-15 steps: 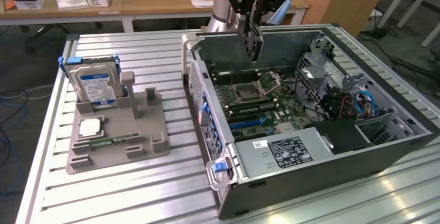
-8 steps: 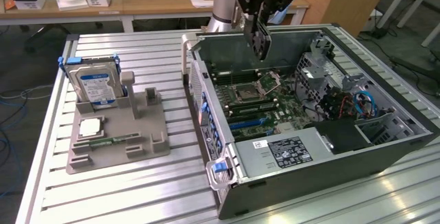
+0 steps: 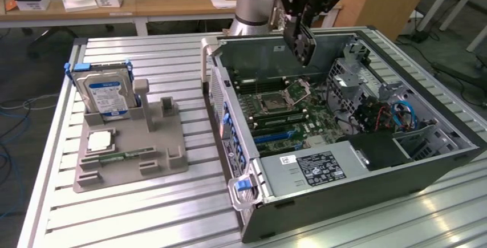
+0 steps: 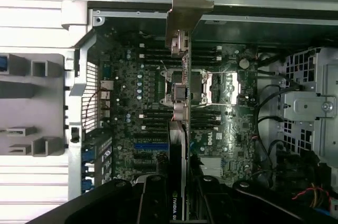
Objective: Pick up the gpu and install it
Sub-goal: 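Pick up the gpu and move the gpu toward the slot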
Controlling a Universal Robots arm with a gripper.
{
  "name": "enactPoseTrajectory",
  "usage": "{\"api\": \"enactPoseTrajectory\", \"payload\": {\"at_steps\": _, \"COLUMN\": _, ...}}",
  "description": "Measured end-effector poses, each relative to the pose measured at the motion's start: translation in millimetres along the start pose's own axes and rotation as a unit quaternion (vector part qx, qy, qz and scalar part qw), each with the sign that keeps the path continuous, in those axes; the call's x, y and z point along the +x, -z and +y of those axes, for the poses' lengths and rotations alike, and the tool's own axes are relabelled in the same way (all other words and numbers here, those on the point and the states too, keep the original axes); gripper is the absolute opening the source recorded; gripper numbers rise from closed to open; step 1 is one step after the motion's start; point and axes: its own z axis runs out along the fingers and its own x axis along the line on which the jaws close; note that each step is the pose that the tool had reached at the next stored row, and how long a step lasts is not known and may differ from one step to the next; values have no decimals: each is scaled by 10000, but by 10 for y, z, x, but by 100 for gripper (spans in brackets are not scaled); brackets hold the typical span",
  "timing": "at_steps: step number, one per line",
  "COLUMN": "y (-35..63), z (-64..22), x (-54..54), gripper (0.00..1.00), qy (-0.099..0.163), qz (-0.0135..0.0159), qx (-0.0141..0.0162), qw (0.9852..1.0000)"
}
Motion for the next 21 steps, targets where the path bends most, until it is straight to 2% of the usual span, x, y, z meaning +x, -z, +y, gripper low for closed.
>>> {"api": "enactPoseTrajectory", "payload": {"at_steps": 13, "y": -8, "z": -42, "x": -510, "gripper": 26, "qy": 0, "qz": -1, "qx": 0, "qw": 10000}}
{"api": "enactPoseTrajectory", "payload": {"at_steps": 21, "y": -8, "z": -43, "x": -517, "gripper": 26, "qy": 0, "qz": 0, "qx": 0, "qw": 10000}}
